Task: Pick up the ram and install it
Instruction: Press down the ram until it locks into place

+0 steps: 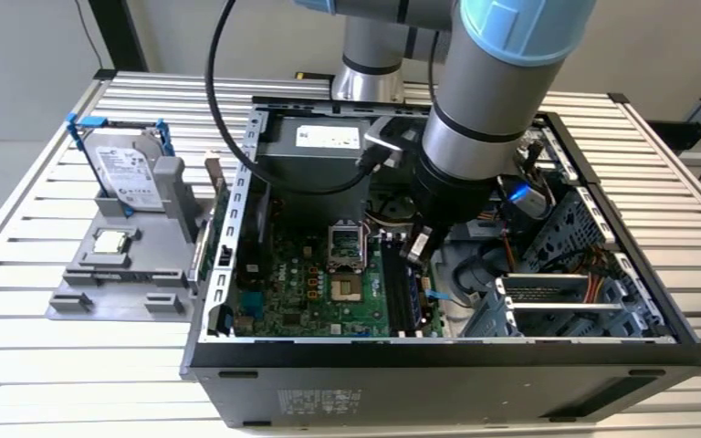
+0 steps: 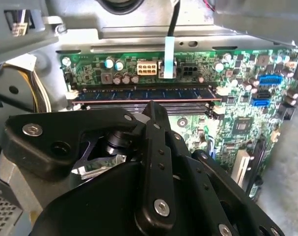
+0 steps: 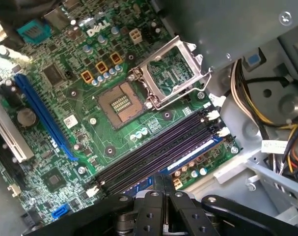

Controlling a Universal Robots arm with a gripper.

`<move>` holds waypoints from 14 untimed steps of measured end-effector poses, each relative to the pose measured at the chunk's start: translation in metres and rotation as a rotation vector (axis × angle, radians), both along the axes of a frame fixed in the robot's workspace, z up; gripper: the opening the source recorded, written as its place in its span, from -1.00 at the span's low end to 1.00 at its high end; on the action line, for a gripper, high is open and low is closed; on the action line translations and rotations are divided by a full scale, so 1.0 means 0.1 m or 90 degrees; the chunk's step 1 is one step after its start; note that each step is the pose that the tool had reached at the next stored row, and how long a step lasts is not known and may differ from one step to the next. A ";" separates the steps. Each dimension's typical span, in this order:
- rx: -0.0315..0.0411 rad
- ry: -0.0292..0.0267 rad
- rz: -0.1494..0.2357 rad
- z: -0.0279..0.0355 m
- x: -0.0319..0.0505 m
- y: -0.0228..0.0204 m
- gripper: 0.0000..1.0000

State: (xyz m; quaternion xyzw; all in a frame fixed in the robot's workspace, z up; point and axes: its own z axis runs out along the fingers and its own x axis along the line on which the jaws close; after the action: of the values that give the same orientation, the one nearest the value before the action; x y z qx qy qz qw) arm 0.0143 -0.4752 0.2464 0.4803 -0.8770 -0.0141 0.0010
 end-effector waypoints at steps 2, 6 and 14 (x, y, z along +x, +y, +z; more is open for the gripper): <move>0.0029 -0.0005 0.016 0.000 0.000 0.000 -1.00; 0.0072 -0.0011 0.050 -0.001 0.000 0.001 -1.00; 0.0096 -0.0055 0.124 -0.001 0.001 0.000 -1.00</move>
State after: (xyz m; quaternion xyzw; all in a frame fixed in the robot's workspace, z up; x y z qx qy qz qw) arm 0.0143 -0.4752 0.2462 0.5632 -0.8261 -0.0185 -0.0050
